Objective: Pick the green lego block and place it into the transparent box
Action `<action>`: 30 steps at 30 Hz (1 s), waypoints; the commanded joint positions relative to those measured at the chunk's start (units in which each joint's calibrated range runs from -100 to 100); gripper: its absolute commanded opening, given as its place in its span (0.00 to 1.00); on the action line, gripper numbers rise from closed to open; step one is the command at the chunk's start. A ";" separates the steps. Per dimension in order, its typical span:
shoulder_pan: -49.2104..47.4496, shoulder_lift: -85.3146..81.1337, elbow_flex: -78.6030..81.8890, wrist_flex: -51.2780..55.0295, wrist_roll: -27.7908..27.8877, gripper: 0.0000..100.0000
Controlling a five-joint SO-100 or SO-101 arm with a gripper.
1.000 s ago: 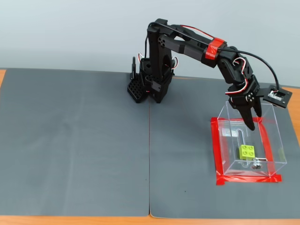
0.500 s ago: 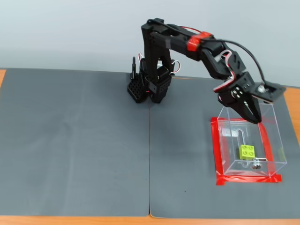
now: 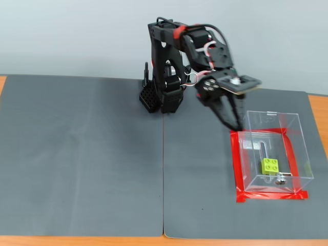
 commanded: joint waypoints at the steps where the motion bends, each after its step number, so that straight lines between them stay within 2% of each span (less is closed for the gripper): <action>1: 6.59 -6.74 1.84 0.04 0.00 0.02; 6: 17.78 -17.68 11.34 -0.04 -0.10 0.02; 9: 19.94 -21.32 14.05 -0.04 -0.10 0.02; 30: 19.64 -50.83 46.62 -0.74 0.00 0.02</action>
